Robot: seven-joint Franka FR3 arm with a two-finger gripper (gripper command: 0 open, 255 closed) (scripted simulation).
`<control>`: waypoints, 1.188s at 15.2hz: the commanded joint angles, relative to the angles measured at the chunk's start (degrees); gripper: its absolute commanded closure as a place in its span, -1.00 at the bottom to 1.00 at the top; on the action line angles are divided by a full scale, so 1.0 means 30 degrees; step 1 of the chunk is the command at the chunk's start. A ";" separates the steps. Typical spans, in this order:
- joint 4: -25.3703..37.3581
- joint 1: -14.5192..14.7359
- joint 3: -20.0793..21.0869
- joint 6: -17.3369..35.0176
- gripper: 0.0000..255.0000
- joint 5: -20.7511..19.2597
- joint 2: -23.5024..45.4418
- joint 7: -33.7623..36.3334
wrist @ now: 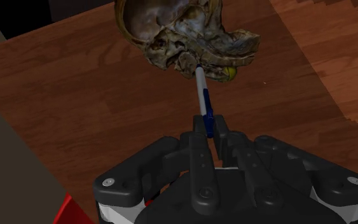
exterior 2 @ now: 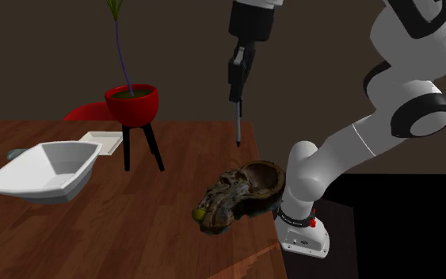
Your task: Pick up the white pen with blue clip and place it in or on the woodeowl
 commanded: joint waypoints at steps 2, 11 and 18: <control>-0.1316 0.0142 -0.0020 0.0640 1.00 0.0127 -0.0685 -0.0077; -0.5008 0.0537 0.0060 0.2533 1.00 0.0505 -0.2496 -0.0284; -0.7611 0.0835 0.0244 0.3915 1.00 0.0839 -0.3728 -0.0389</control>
